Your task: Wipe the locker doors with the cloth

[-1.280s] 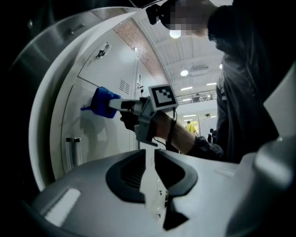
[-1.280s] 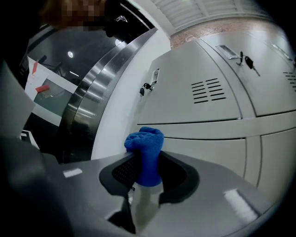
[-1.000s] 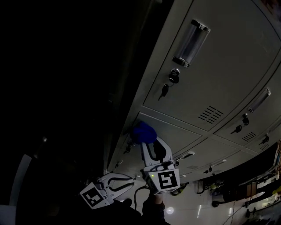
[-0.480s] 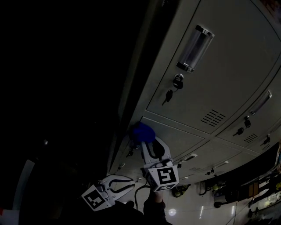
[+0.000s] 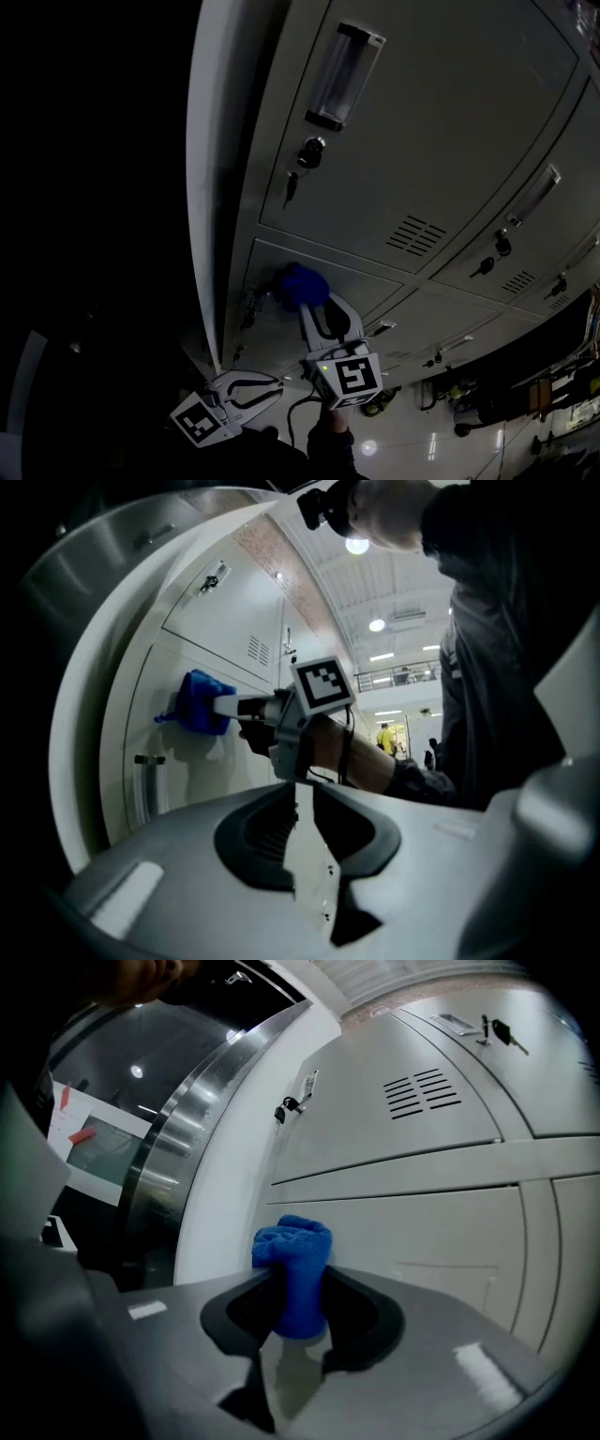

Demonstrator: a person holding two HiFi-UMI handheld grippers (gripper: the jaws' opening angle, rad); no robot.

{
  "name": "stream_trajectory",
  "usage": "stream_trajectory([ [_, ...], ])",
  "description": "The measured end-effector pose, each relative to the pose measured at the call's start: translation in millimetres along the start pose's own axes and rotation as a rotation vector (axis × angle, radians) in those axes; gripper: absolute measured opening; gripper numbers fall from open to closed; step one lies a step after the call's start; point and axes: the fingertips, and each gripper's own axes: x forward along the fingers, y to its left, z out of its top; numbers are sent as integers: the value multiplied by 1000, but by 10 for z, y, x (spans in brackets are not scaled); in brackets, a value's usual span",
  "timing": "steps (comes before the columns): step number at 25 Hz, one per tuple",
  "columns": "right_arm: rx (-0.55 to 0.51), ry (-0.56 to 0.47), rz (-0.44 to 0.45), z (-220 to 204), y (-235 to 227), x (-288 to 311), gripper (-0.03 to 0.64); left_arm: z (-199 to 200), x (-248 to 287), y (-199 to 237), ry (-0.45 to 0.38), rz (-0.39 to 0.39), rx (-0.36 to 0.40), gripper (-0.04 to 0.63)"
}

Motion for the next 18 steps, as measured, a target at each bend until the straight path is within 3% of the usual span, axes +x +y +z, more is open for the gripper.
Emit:
stream_trajectory([
  [18,-6,20,-83,-178,-1022,-895,121,28,1035,-566,1,-65,-2,60],
])
